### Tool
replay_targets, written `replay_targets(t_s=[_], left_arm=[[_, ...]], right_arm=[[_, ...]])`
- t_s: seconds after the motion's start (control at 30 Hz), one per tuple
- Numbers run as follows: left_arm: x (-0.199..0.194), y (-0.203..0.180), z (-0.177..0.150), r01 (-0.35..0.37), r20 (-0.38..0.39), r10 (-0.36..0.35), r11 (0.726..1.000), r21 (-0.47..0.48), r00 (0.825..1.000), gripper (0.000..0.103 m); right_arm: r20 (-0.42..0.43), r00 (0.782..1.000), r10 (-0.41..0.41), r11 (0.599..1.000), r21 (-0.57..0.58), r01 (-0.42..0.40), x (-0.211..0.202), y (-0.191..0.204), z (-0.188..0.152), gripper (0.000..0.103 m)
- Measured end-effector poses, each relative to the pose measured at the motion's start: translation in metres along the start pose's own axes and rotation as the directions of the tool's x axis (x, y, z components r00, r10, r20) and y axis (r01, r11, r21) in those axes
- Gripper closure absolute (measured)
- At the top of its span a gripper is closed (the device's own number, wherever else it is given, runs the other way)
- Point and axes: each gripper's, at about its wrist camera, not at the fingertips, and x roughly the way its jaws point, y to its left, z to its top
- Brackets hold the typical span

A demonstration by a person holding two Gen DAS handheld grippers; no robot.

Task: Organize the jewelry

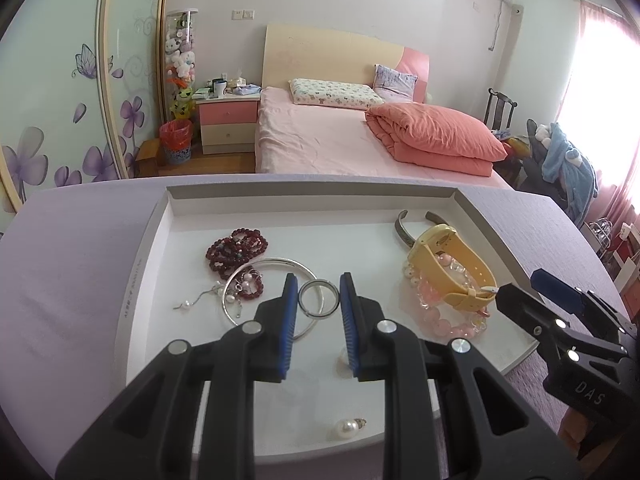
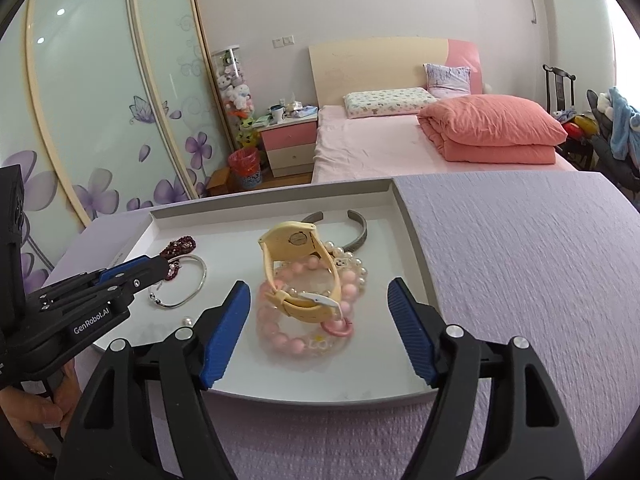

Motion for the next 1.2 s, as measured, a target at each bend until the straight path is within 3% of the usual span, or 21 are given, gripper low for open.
replay_targets(t_s=[0.4,0.47,0.57,0.77,0.87,0.93,1.2], left_arm=[[0.006,0.003,0.0,-0.006,-0.012,0.005,1.0,-0.025,1.0,0.079],[0.004,0.005,-0.001,-0.001,-0.006,0.0,0.999,-0.039,1.0,0.057],[-0.001,0.007,-0.002,-0.015,0.017,0.016,0.999,-0.044,1.0,0.034],[-0.012,0.016,-0.001,-0.023,0.037,0.025,0.998,-0.06,0.999,0.014],[-0.019,0.022,-0.003,-0.035,0.041,0.038,0.997,-0.072,0.998,0.004],[-0.024,0.028,-0.004,-0.035,0.039,0.038,0.996,-0.087,0.999,0.002],[-0.056,0.05,-0.018,-0.075,0.069,0.083,0.991,-0.112,0.994,0.002]], right_arm=[[0.002,1.0,0.01,1.0,-0.021,-0.01,0.0,0.002,-0.005,0.03],[0.005,1.0,0.008,1.0,-0.027,-0.008,0.0,0.003,-0.006,0.03],[0.009,1.0,0.007,0.999,-0.032,-0.007,-0.001,0.005,-0.007,0.025],[0.012,1.0,0.007,0.999,-0.037,-0.007,-0.002,0.007,-0.006,0.019],[0.02,1.0,0.006,0.999,-0.039,-0.005,-0.005,0.008,-0.006,0.01],[0.023,1.0,0.005,0.999,-0.039,-0.004,-0.007,0.01,-0.006,0.002],[0.02,1.0,-0.008,0.999,-0.034,0.009,-0.014,0.012,-0.012,0.001]])
